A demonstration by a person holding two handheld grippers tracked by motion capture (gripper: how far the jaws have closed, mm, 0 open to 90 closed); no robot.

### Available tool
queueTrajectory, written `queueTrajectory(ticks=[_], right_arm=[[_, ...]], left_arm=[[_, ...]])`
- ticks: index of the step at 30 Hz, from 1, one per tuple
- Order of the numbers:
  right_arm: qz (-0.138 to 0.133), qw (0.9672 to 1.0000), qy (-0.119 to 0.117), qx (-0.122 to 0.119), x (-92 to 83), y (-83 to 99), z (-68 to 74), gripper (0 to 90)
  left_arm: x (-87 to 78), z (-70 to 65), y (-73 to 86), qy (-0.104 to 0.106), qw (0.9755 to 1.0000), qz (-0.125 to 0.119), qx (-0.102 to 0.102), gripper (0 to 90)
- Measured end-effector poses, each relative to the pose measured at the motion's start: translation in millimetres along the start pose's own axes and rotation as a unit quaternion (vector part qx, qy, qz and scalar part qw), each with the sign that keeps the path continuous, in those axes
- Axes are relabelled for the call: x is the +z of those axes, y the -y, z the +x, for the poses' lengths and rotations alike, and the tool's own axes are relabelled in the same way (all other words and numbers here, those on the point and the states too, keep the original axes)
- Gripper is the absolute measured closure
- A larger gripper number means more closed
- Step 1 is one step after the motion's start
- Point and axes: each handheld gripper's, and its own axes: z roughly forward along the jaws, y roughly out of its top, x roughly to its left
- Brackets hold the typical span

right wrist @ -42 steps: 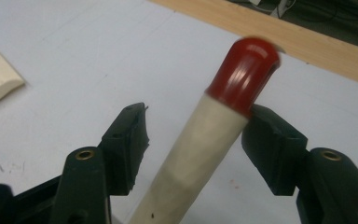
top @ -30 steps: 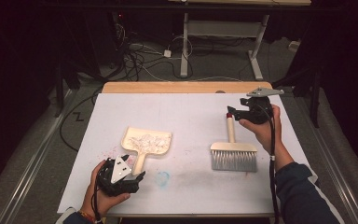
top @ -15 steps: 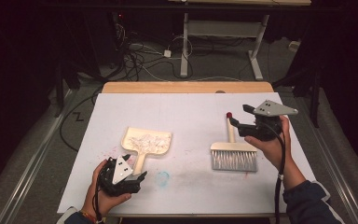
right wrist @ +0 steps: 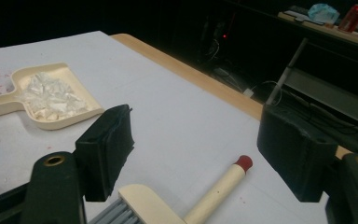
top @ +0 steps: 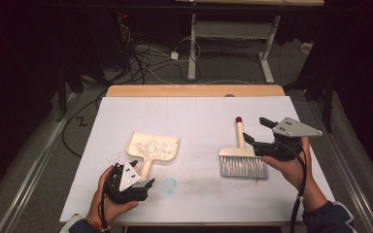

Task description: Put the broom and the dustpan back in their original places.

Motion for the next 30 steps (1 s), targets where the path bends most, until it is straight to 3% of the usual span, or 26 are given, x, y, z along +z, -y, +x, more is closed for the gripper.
queueTrajectory(ticks=[4, 18, 30], right_arm=[[-0.002, 1.0000, 0.005, -0.002, -6.2, 3.1, 1.7, 23.1], [0.017, 0.9983, 0.032, -0.046, -24.9, 12.5, 12.8, 20.0], [0.024, 0.9978, 0.034, -0.051, -38.0, 27.1, 17.6, 17.9]], left_arm=[[0.1, -0.9, 0.3, 0.000, 1.0000, 0.003, 0.004, 20.1], [-0.6, -3.1, 0.9, -0.001, 0.9999, 0.006, 0.010, 18.8], [-0.4, -6.4, 1.4, -0.010, 0.9996, 0.007, 0.024, 18.0]])
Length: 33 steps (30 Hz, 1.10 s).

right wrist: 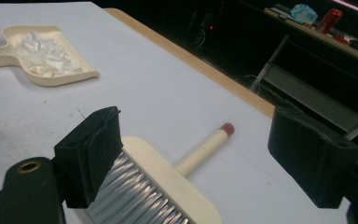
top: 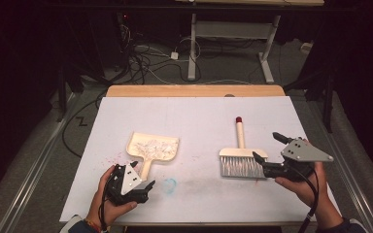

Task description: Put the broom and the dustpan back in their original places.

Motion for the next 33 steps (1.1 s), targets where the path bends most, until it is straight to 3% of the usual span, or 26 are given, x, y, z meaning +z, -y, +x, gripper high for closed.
queueTrajectory(ticks=[8, 13, 22, 25, 28, 33], right_arm=[[0.005, 0.9999, 0.011, -0.006, -8.6, 12.7, 1.6, 18.0], [0.010, 0.9998, 0.015, 0.005, -13.8, 25.0, -1.7, 18.1], [0.019, 0.9994, 0.018, 0.023, -14.1, 57.5, -3.4, 17.9], [0.033, 0.9991, 0.021, 0.017, -9.6, 73.4, -1.9, 17.8], [0.038, 0.9984, 0.019, 0.036, -8.1, 85.6, -2.0, 18.4], [0.037, 0.9983, 0.015, 0.043, -9.0, 85.8, -0.4, 18.4]], left_arm=[[3.0, -1.2, 0.6, 0.005, 1.0000, 0.001, 0.004, 18.0], [4.6, -1.4, 1.1, 0.003, 1.0000, 0.004, 0.007, 18.0], [10.4, 3.2, 1.6, -0.001, 1.0000, 0.005, -0.004, 18.0], [11.9, 3.2, 2.1, -0.003, 1.0000, 0.007, -0.003, 18.0], [10.1, 3.5, 3.8, -0.005, 0.9999, 0.010, -0.006, 18.0], [7.8, 2.4, 2.2, -0.009, 0.9999, 0.006, -0.002, 18.0]])
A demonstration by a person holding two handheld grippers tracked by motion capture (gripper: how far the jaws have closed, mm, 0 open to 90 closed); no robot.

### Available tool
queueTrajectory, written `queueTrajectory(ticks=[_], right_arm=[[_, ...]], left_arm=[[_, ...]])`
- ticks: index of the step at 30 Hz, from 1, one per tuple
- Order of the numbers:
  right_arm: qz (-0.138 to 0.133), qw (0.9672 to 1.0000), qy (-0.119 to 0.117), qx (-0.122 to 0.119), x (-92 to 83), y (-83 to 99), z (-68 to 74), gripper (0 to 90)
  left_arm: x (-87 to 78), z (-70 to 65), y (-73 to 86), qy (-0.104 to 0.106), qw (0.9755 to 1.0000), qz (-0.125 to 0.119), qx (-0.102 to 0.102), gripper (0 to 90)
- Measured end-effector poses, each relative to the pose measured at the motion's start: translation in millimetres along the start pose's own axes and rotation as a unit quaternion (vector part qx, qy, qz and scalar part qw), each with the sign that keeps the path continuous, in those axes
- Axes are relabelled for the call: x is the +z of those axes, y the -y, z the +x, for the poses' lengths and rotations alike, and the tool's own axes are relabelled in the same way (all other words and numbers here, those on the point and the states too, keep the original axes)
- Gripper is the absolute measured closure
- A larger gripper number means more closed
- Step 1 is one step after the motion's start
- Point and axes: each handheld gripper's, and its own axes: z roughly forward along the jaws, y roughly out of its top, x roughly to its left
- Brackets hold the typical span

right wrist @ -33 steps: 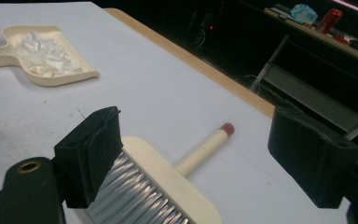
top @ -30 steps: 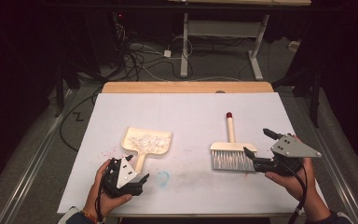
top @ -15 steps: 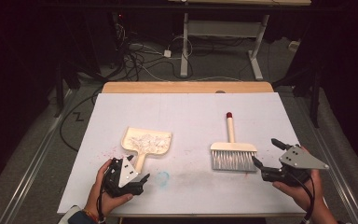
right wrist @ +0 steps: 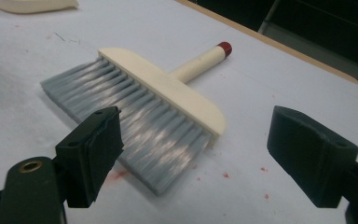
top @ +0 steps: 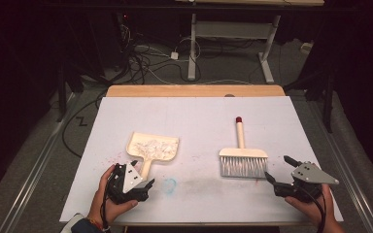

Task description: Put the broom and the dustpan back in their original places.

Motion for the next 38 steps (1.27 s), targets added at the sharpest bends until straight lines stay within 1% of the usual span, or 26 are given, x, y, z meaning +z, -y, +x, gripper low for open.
queueTrajectory(ticks=[1, 3, 4, 6, 9, 11, 14, 16, 18, 22, 26, 28, 33, 38], right_arm=[[-0.004, 1.0000, -0.001, -0.003, -1.4, -1.3, 2.0, 18.4], [-0.006, 0.9999, -0.002, -0.012, -3.5, -3.6, 5.0, 18.4], [-0.007, 0.9999, -0.002, -0.014, -4.1, -4.6, 5.8, 18.4], [-0.008, 0.9999, 0.000, -0.014, -5.0, -6.1, 7.6, 18.4], [-0.007, 0.9999, 0.002, -0.014, -5.6, -7.4, 8.9, 18.4], [-0.010, 0.9999, 0.003, -0.010, -5.8, -8.5, 9.3, 18.4], [-0.006, 0.9999, 0.001, -0.014, -4.2, -8.2, 10.1, 18.4], [-0.005, 0.9999, 0.000, -0.012, -3.4, -7.4, 10.5, 18.5], [-0.005, 1.0000, 0.000, -0.008, -3.1, -7.4, 10.6, 18.5], [-0.007, 0.9999, 0.002, -0.012, -3.8, -8.5, 11.0, 18.5], [-0.006, 0.9999, 0.000, -0.014, -2.3, -9.0, 12.1, 18.4], [-0.005, 0.9999, 0.000, -0.016, -2.4, -8.9, 12.7, 18.5], [-0.004, 0.9999, 0.001, -0.013, -3.7, -9.0, 12.2, 18.5], [-0.005, 0.9999, -0.001, -0.012, -4.1, -8.8, 12.0, 18.4]], left_arm=[[-0.2, -0.8, -0.8, -0.002, 1.0000, -0.002, 0.004, 18.0], [-0.4, -2.3, -0.3, 0.000, 1.0000, -0.006, 0.004, 18.0], [-0.7, -2.6, 0.5, 0.001, 1.0000, -0.002, 0.008, 18.0], [-1.4, -2.8, 1.5, 0.001, 1.0000, 0.000, 0.010, 18.0], [-3.5, -2.5, 1.7, 0.001, 0.9999, -0.005, 0.009, 18.0], [-3.3, -2.0, 1.6, 0.002, 0.9999, -0.006, 0.009, 17.9], [-2.3, -1.5, 1.3, 0.003, 1.0000, -0.005, 0.008, 17.9], [-2.1, -1.4, 0.9, 0.002, 1.0000, -0.002, 0.009, 17.9], [-2.2, -1.8, 0.3, 0.002, 1.0000, -0.004, 0.007, 17.9], [-4.7, -2.8, -0.3, -0.002, 1.0000, -0.005, 0.008, 17.7], [-5.4, -2.1, -0.8, -0.006, 1.0000, -0.007, 0.003, 17.5], [-5.2, -2.0, -1.3, -0.006, 1.0000, -0.008, 0.002, 17.5], [-3.6, -3.5, -1.9, -0.003, 1.0000, -0.004, 0.006, 17.5], [-3.0, -2.6, -2.4, -0.002, 1.0000, -0.004, 0.005, 17.5]])
